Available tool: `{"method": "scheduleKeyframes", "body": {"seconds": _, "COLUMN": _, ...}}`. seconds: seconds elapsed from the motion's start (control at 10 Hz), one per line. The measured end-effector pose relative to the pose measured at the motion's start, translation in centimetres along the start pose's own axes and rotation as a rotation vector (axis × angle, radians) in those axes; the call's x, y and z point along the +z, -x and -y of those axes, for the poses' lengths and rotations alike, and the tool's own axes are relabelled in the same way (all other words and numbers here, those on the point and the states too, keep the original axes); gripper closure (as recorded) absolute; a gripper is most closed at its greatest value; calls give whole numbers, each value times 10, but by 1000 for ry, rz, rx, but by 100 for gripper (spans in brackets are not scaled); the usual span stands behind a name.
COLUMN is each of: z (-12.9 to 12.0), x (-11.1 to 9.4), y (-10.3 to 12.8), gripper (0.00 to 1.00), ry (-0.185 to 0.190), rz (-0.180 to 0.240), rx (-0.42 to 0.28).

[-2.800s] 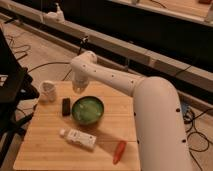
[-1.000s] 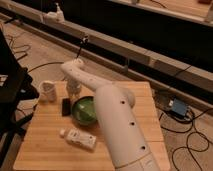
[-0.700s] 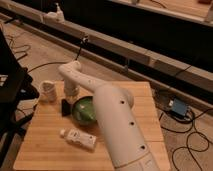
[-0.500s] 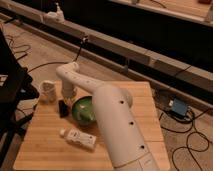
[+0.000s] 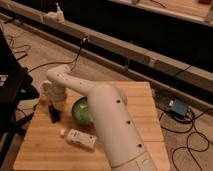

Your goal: Push the eraser across the table

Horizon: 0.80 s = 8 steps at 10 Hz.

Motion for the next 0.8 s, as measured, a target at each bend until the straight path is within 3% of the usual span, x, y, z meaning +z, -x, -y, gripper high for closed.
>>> {"method": "scheduleKeyframes", "body": {"seconds": 0.8, "z": -48, "x": 5, "y": -28, "gripper": 100, "ry": 67, "rz": -45, "rx": -134}}
